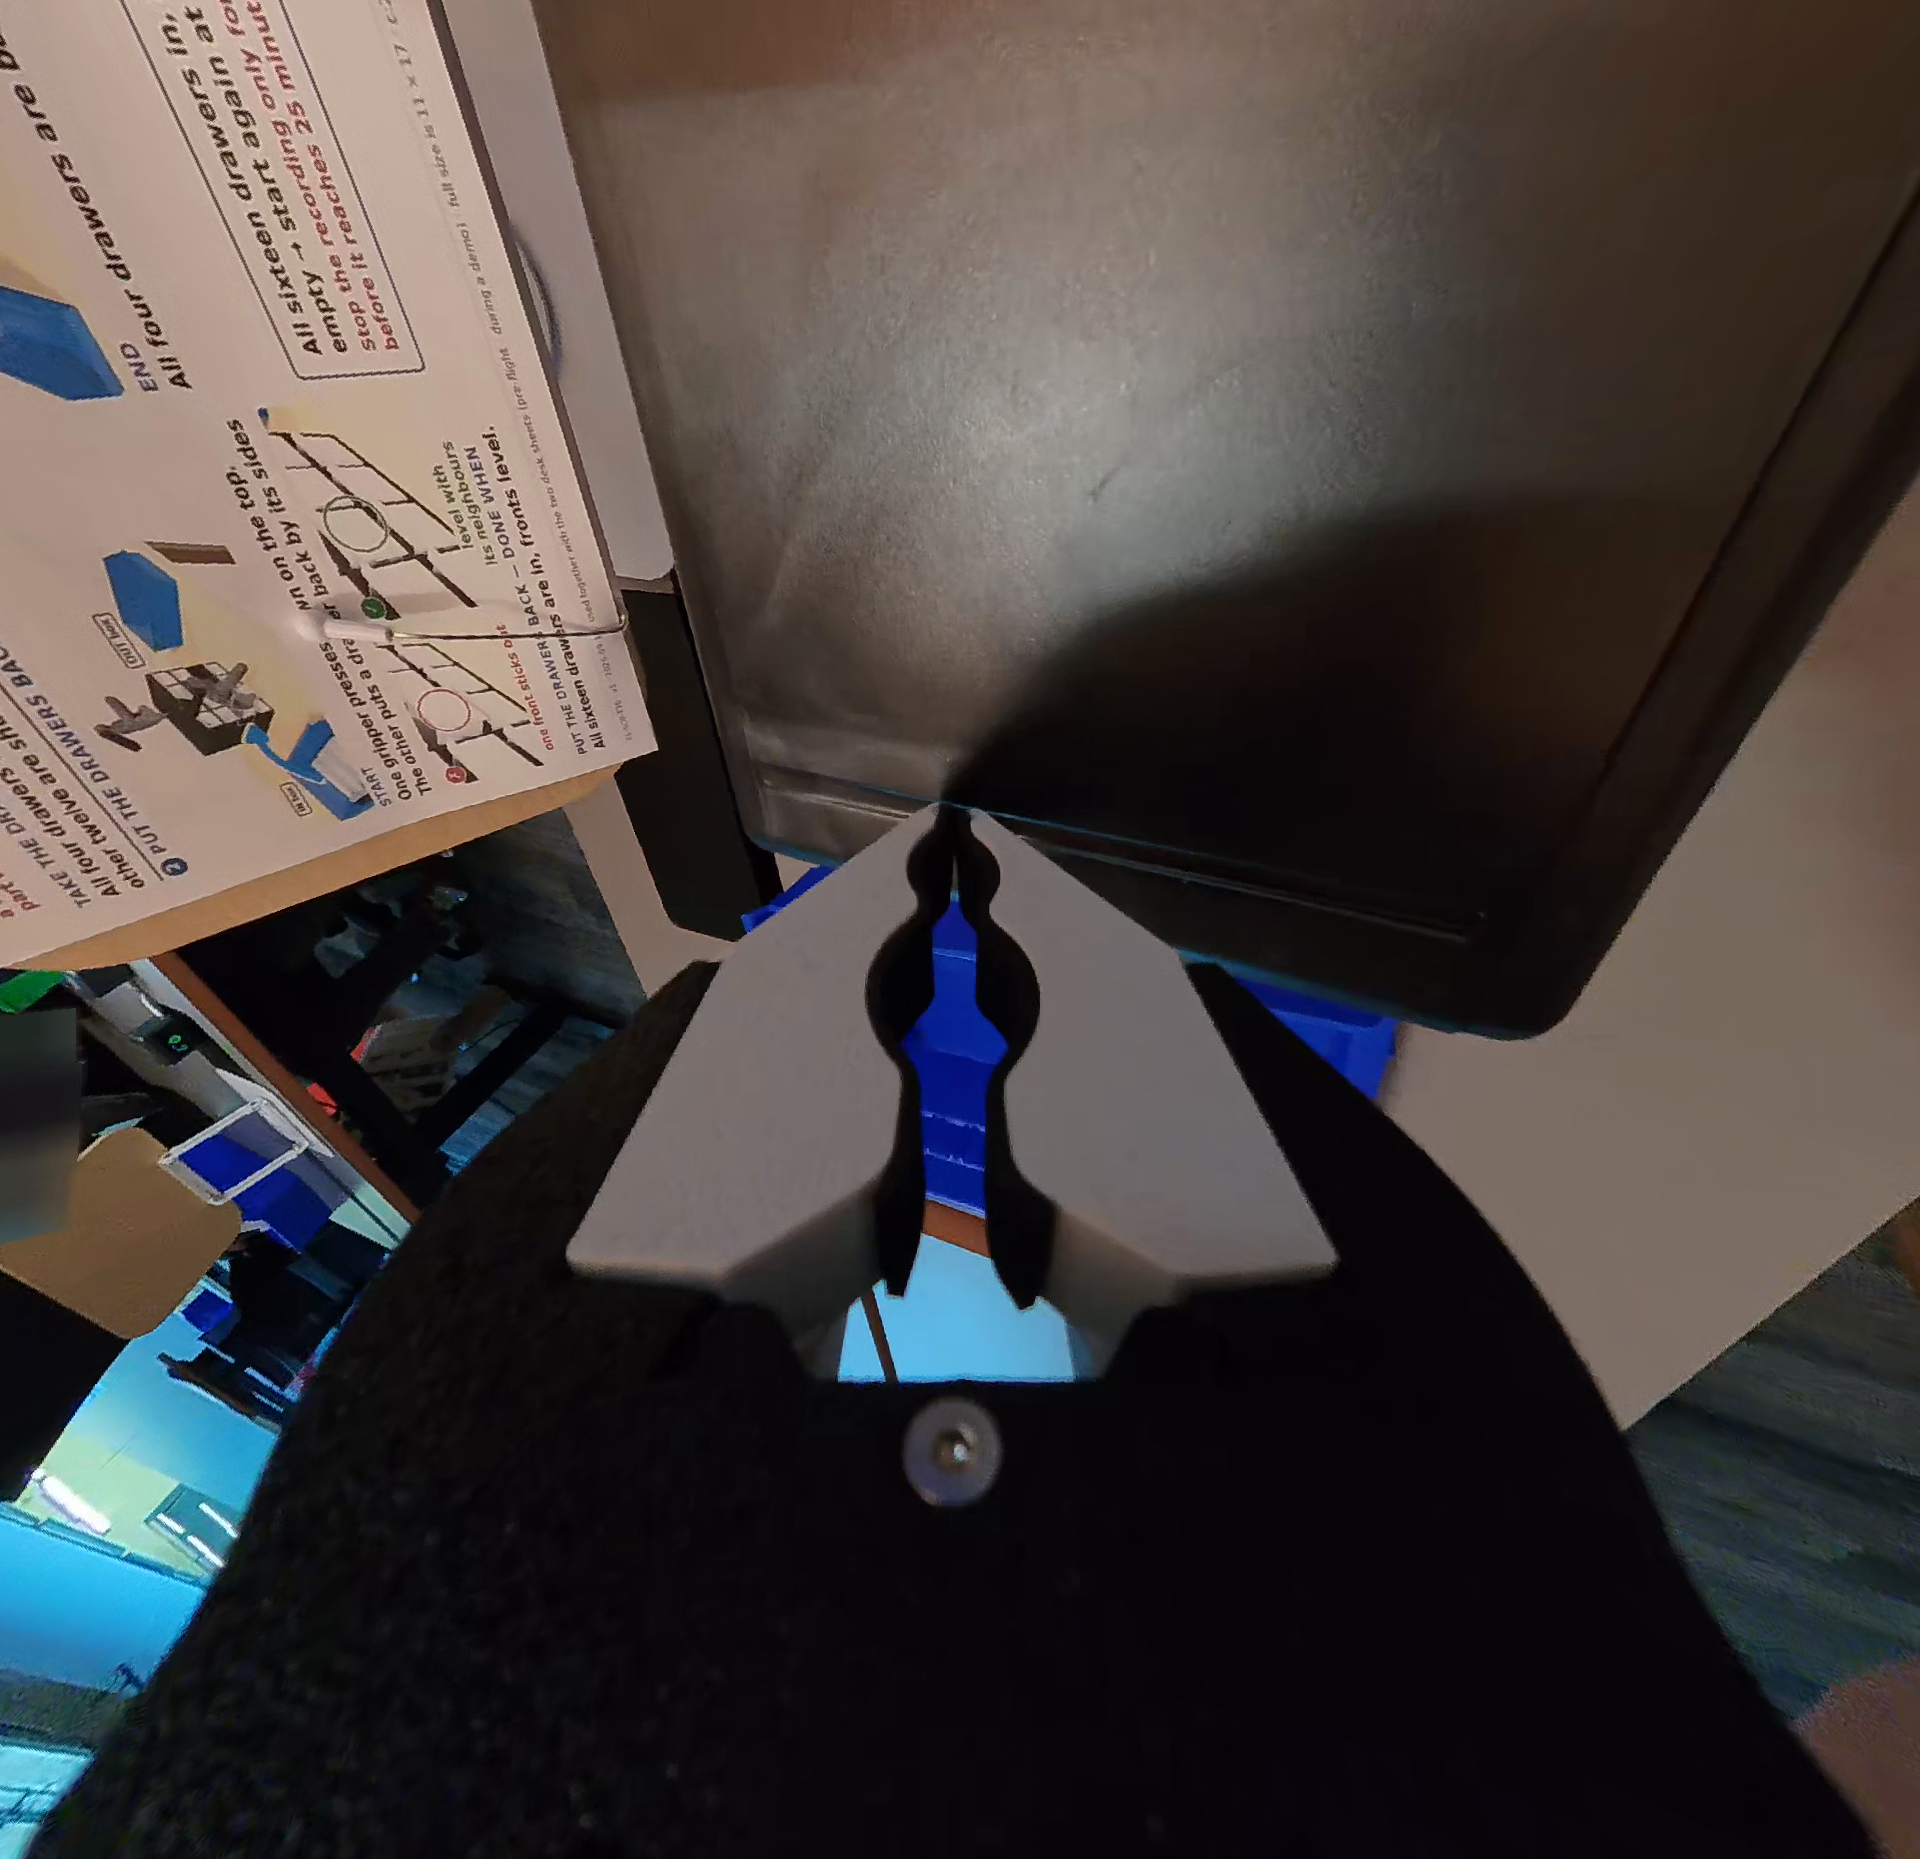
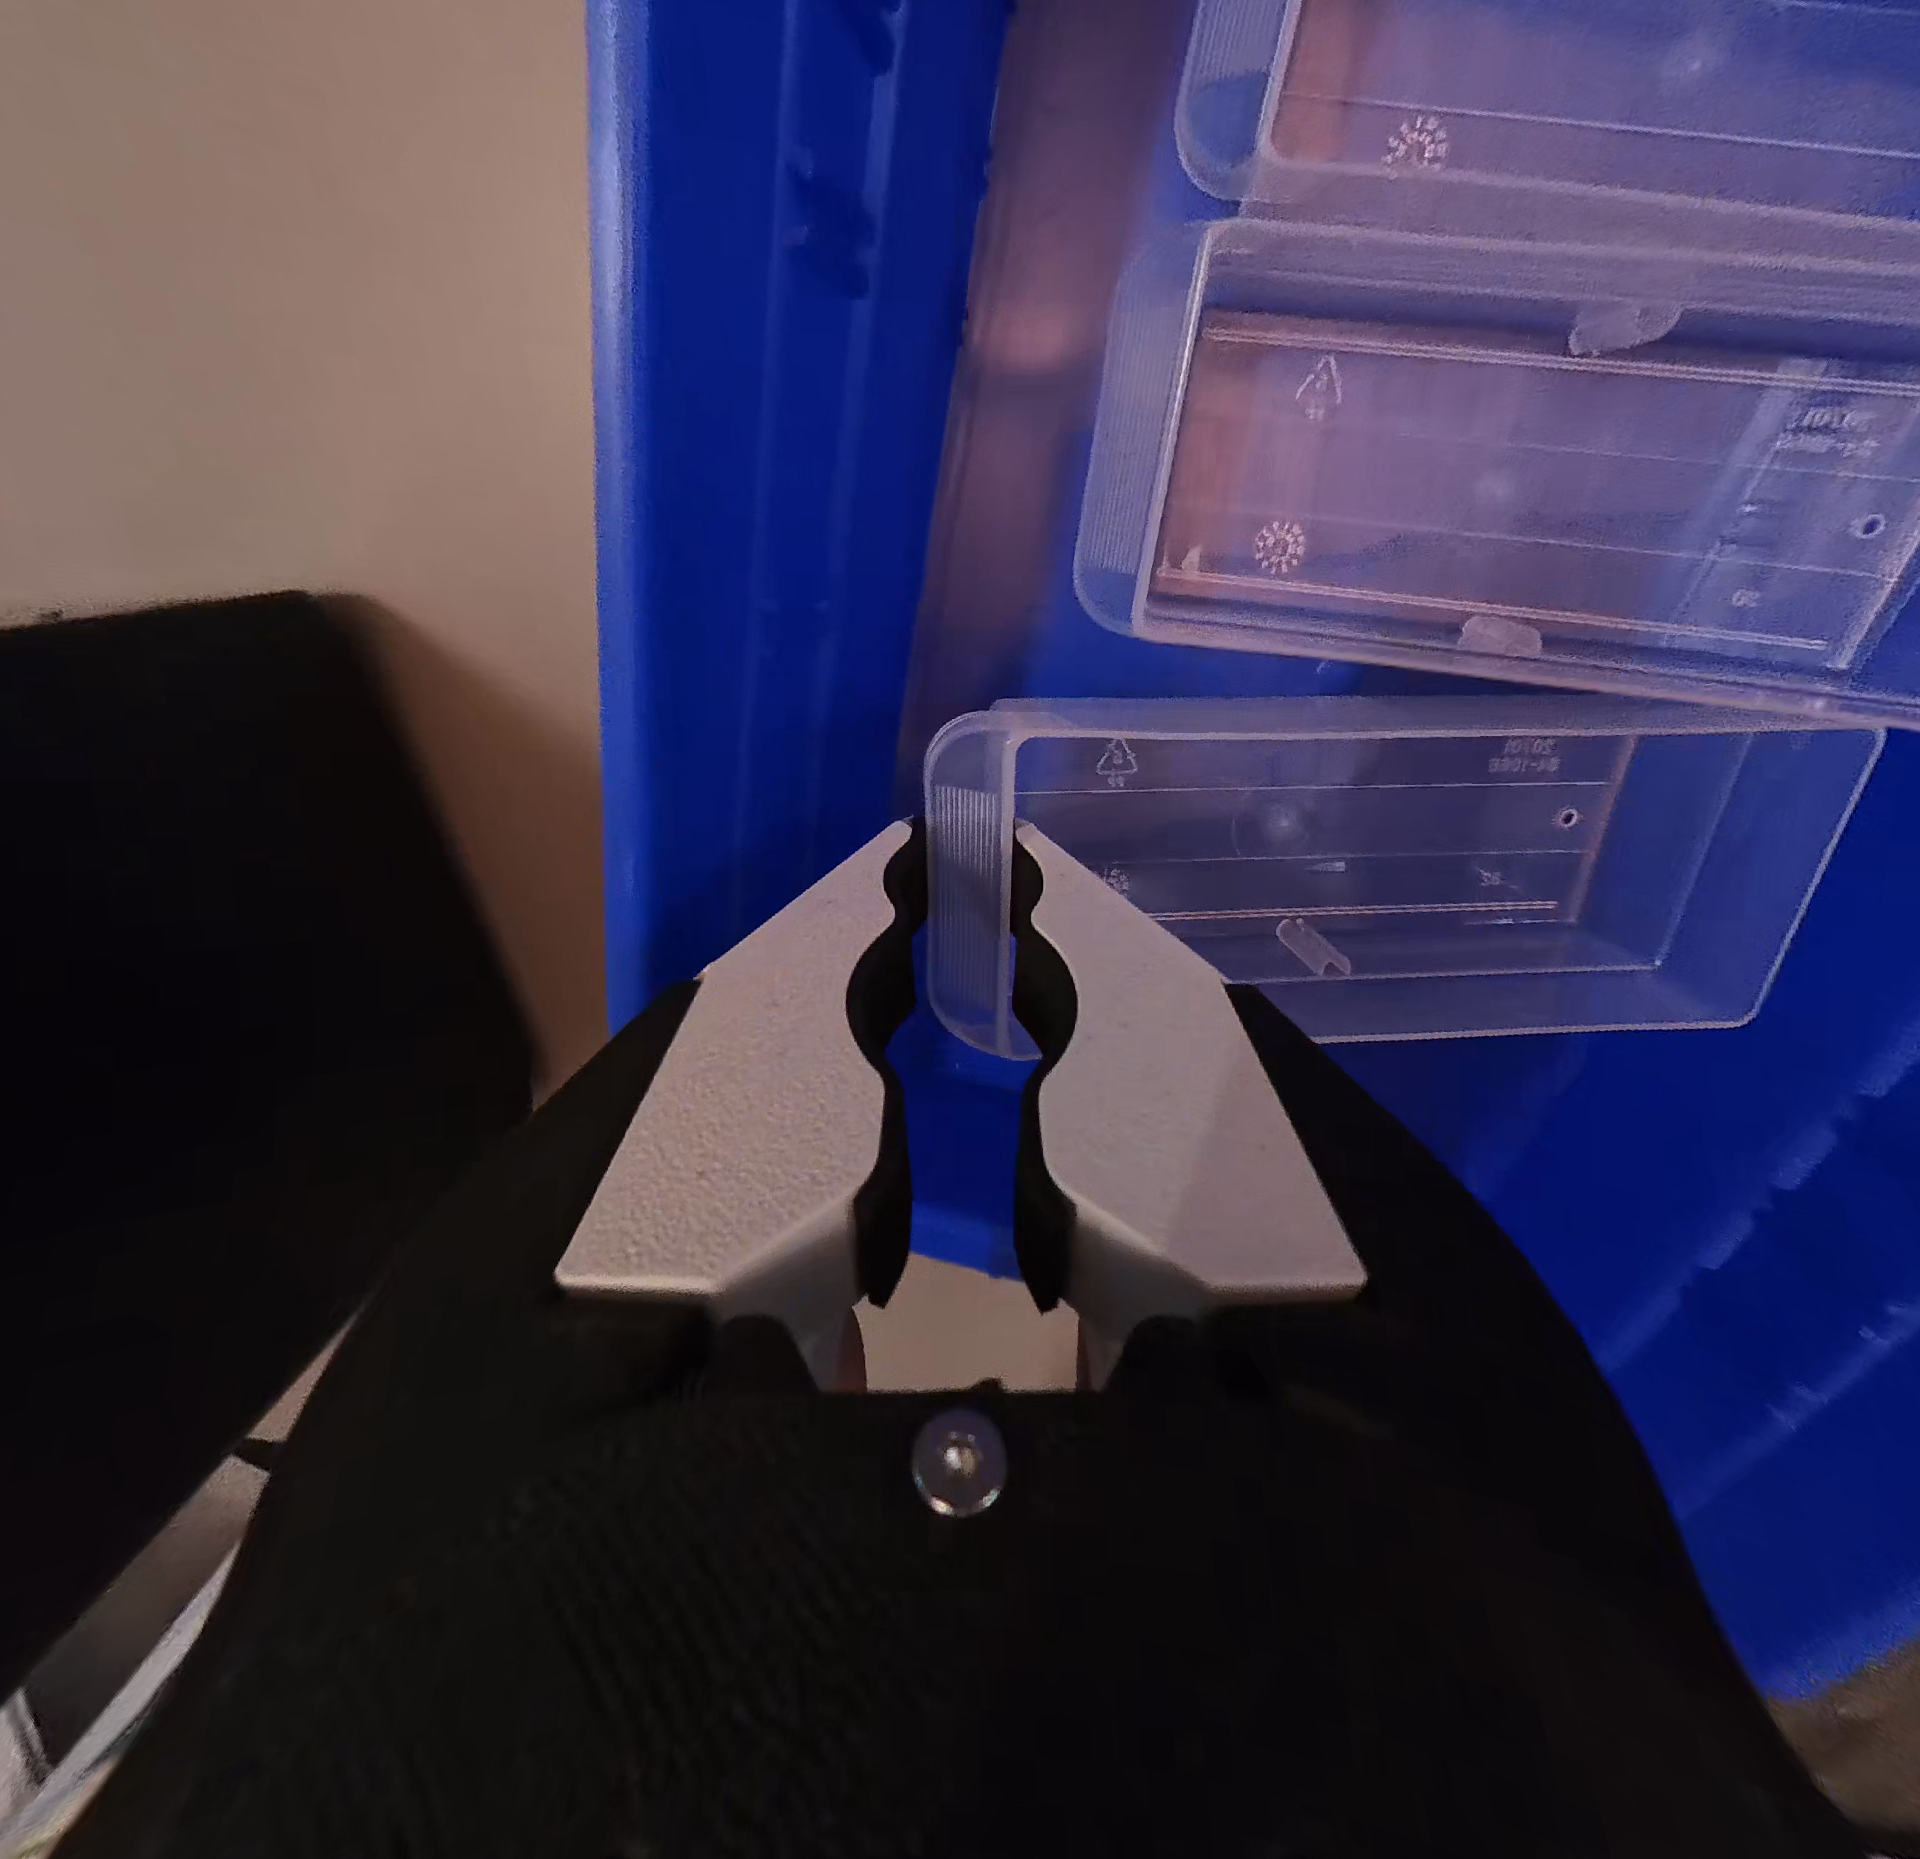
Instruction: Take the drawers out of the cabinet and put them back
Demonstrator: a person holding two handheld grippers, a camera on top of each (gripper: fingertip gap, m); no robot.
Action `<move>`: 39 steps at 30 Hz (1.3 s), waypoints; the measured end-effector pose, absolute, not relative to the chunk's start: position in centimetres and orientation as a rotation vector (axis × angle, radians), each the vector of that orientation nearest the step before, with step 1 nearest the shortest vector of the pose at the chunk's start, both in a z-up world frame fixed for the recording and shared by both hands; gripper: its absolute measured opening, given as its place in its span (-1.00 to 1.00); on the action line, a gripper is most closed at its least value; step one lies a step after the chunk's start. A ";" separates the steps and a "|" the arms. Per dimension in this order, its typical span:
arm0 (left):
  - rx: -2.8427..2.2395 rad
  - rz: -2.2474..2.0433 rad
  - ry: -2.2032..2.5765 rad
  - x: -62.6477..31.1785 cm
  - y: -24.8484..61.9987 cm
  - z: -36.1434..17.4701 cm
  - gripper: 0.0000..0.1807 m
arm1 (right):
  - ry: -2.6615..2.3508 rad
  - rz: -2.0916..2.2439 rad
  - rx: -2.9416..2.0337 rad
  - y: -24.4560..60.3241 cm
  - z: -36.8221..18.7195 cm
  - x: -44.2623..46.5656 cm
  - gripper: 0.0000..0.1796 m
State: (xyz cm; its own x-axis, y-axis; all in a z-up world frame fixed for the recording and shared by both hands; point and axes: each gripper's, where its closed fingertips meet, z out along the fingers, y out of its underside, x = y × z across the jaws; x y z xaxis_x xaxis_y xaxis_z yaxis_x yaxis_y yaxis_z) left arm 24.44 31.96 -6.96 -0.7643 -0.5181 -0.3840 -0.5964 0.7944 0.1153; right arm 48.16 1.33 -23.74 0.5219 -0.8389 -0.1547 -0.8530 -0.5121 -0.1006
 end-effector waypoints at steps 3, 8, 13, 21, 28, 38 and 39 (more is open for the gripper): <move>-0.833 0.344 2.648 24.4 32.0 -7.0 -1.00 | 1.468 0.094 -2.593 1.6 -24.4 48.8 -0.87; -0.816 0.357 2.646 24.4 32.0 -6.9 -1.00 | 1.477 0.022 -2.605 1.9 -25.5 49.8 -0.86; -0.809 0.349 2.641 24.4 32.0 -6.9 -1.00 | 1.470 -0.037 -2.588 2.2 -26.4 50.8 -0.85; -0.800 0.347 2.643 24.4 32.0 -6.9 -1.00 | 1.405 -0.061 -2.592 2.1 -27.4 51.5 -0.82; -0.802 0.344 2.640 24.4 32.0 -6.9 -1.00 | 1.372 -0.071 -2.587 1.8 -27.3 52.1 -0.64; -0.808 0.355 2.644 24.4 32.0 -6.9 -1.00 | 1.197 -0.257 -2.502 0.4 -22.5 52.5 0.16; -0.809 0.356 2.644 24.4 32.0 -6.9 -1.00 | 1.178 -0.290 -2.474 -0.1 -21.4 52.6 0.17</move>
State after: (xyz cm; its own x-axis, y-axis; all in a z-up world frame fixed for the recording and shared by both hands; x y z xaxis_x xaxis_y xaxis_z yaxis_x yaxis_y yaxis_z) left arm 24.40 32.01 -6.93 -0.7751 -0.4890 -0.4002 -0.5774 0.8053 0.1344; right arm 52.56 -0.06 -21.43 0.6264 -0.7792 0.0212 -0.6998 -0.5741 -0.4252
